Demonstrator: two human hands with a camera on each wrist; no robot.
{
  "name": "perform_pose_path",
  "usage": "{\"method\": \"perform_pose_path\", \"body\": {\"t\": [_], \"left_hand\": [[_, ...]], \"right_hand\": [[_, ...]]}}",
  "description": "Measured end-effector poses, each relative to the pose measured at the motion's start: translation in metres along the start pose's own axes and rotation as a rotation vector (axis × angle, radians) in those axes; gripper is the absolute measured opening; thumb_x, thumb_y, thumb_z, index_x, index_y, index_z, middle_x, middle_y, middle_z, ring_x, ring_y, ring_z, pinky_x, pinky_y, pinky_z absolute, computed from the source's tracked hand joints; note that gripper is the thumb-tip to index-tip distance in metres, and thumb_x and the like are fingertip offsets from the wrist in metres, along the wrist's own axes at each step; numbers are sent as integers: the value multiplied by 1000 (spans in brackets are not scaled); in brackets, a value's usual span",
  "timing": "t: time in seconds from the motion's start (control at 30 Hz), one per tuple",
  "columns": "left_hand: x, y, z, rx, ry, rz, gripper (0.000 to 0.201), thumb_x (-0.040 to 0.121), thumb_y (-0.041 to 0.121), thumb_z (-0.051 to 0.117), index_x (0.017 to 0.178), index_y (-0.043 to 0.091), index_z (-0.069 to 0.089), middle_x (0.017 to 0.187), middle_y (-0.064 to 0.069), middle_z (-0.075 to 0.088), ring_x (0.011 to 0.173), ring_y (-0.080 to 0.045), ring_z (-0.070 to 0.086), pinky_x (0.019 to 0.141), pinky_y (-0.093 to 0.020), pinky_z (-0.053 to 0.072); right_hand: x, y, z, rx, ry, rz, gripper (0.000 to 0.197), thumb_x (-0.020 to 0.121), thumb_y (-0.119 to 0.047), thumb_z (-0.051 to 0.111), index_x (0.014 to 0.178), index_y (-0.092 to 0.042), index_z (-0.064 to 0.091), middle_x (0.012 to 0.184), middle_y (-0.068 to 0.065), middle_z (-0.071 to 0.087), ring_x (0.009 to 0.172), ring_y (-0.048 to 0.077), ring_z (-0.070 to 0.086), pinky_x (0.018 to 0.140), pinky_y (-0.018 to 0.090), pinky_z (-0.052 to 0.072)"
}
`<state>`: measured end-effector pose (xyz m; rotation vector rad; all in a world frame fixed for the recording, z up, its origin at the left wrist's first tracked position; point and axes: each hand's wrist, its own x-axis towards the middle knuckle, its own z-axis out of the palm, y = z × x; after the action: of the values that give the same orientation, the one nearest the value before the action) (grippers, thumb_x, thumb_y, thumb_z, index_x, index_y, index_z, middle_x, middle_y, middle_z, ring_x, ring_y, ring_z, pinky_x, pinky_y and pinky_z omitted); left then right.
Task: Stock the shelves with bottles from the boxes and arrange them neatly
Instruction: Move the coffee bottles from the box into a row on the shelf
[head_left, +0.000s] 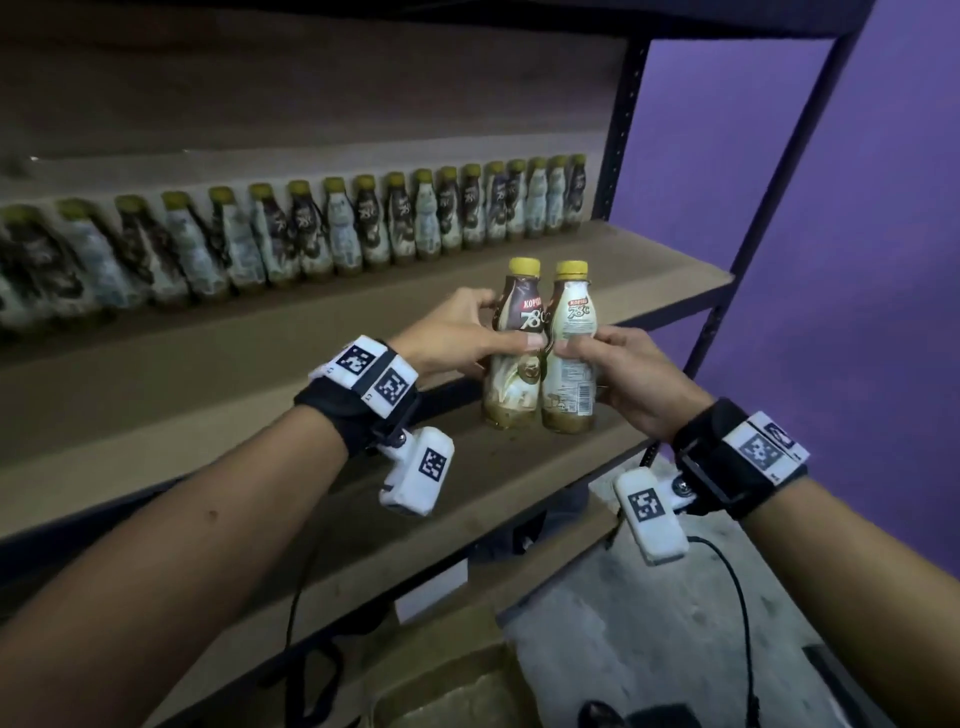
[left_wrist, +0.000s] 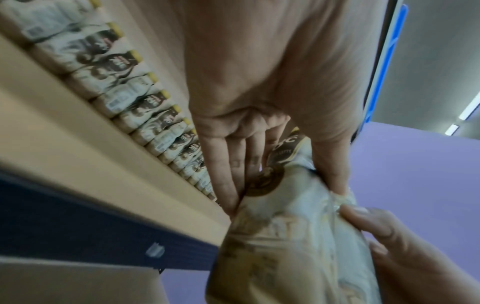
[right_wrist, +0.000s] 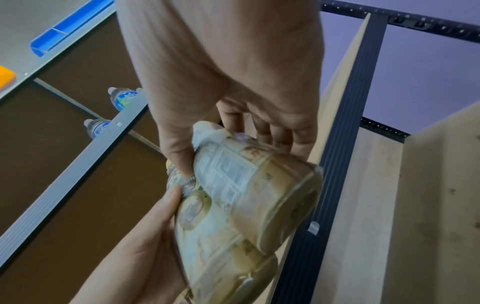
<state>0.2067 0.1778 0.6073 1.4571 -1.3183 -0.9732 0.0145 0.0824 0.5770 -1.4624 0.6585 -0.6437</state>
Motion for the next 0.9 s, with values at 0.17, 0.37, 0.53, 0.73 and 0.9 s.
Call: {"method": "perform_pose_path", "body": {"t": [0.17,0.37,0.53,0.73,0.9], "left_hand": [[34,8,0,50,-33,48,37,76,29,81,106,18,62,94,-2,76,87,-18,74,63,-31,59],[116,11,6,188,39,54,36,67,14,81,99,6,66,87,-8,76,82,-22,74,63,-36,59],[205,15,3,286,38,75,36,63,23,89,92,11,72,84,1,76,78,-11,72,69,-30,58],[318,27,11,339,35,72,28,72,35,83,89,16,71,83,6,76,76,-9,72,66,-29,57],[404,27,15,297,-20,40,29,72,24,83,96,17,69,89,3,76,84,-13,73,67,-28,59]], "right_hand": [[19,-8,-19,-28,49,-15,28,86,-15,72,112,-4,69,106,12,75,99,27,72,86,41,58],[72,-9,-66,-109,58,-43,24,85,-14,73,108,-6,71,103,13,75,91,25,73,81,39,58],[143,-11,-117,-146,73,-42,26,83,-18,76,108,-10,71,98,10,76,85,25,74,64,34,58],[225,-19,-189,-155,111,-30,25,82,-14,77,106,-12,70,97,6,77,88,20,75,68,28,59],[289,-22,-242,-205,97,-27,27,82,-11,76,108,-11,69,98,5,77,89,20,74,69,28,58]]}}
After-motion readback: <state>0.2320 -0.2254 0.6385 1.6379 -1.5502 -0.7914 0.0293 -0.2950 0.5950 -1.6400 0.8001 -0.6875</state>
